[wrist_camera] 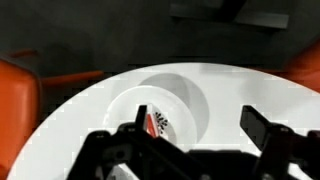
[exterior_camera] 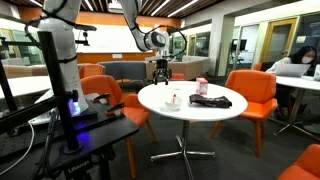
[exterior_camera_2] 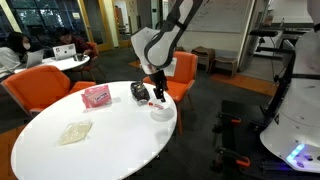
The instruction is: Move the bowl to the left
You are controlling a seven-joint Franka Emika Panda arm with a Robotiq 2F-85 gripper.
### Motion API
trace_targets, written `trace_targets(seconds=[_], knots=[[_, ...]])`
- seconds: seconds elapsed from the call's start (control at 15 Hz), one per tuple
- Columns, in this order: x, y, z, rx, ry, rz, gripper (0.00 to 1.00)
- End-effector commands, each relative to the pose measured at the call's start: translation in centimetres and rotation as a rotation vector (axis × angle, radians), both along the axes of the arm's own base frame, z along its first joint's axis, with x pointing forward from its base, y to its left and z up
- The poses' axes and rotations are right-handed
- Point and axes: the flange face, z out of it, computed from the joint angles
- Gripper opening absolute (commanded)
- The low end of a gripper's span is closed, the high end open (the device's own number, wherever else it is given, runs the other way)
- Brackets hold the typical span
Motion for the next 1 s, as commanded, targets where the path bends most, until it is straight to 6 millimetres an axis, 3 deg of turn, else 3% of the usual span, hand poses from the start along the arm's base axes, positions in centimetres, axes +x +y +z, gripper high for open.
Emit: trace_targets(seconds=[0.0, 0.4, 0.47, 0.53, 0.93], knots=[[1.6, -0.1, -3.7, -0.078, 0.042, 0.012, 1.0], [2.9, -0.1, -8.9, -0.132, 0.114, 0.11, 0.98], [3.1, -0.1, -9.5, -0.139, 0.125, 0.133, 0.9], [3.2, -0.1, -10.1, -0.14, 0.133, 0.148, 0.77], [3.6, 1.3, -12.1, -0.147, 0.153, 0.226, 0.31]])
